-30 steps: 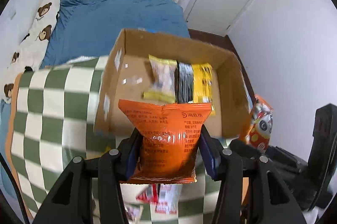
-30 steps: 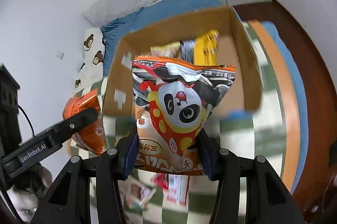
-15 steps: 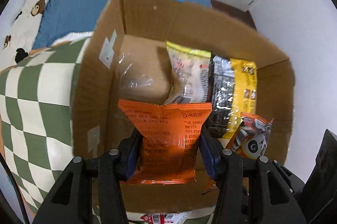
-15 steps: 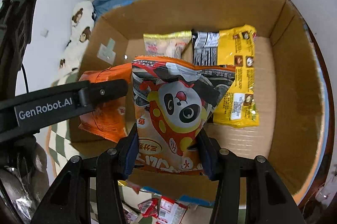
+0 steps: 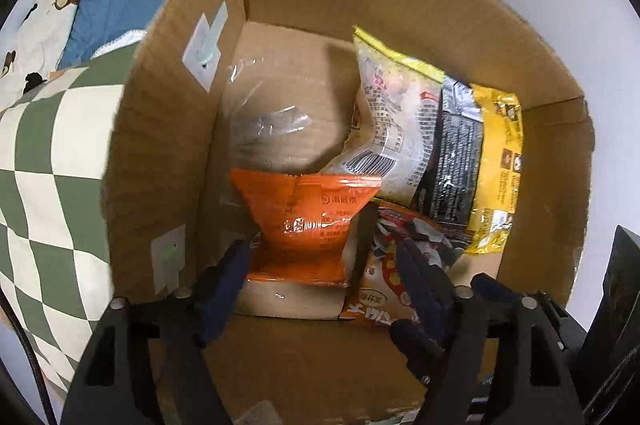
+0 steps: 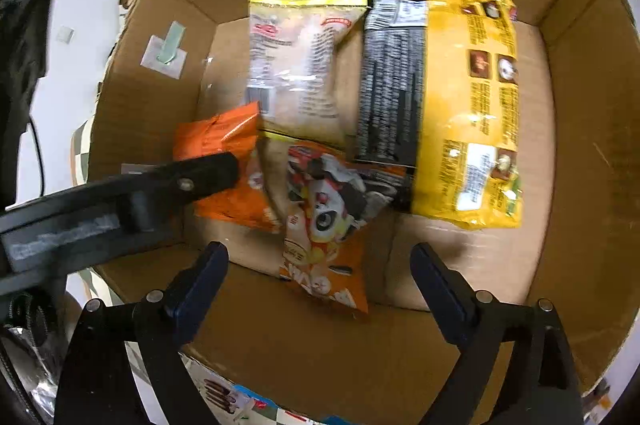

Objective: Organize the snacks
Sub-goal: 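Carry both packets into the box and open both tools, then move both tools back over the remaining snacks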

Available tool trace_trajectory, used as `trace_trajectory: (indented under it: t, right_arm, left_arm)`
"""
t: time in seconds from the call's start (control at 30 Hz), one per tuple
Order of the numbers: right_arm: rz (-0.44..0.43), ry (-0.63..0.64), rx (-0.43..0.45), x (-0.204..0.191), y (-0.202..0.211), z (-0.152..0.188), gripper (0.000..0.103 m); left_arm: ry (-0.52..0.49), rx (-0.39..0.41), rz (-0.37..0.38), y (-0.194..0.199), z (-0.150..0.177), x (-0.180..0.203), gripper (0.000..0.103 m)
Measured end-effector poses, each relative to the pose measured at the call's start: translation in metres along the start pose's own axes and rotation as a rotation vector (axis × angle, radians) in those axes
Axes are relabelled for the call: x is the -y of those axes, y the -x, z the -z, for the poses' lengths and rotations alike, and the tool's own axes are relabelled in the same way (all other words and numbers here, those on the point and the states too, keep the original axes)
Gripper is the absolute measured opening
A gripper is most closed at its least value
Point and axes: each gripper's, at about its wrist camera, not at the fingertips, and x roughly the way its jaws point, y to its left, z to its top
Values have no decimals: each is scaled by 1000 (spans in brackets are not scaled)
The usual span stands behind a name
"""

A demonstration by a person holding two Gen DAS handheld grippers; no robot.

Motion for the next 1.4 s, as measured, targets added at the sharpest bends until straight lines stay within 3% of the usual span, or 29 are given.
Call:
trace_trajectory:
  t: [0.1,0.2,0.4,0.83,1.2,1.4]
  right_arm:
    - [11,-6,25,5,11,1,94]
    - [26,-21,65,12,26,6,94]
    - [98,-33,174,21,70,20,94]
    - [150,-40,427,15,171,84,94]
    - [101,-47,488,3,211,127,94]
    - [59,-73,425,6,188,149,94]
  left_arm:
    - [-24,44,-20,15,5,5,83]
    - [-51,107,-67,33,12,11,83]
    - [-91,239,-86,72,34,20,83]
    - [-180,486,-132,152,99,45,83]
    - [-175,541,-113,177,139,43,83]
    - [-78,458,-89,151,161,12,83]
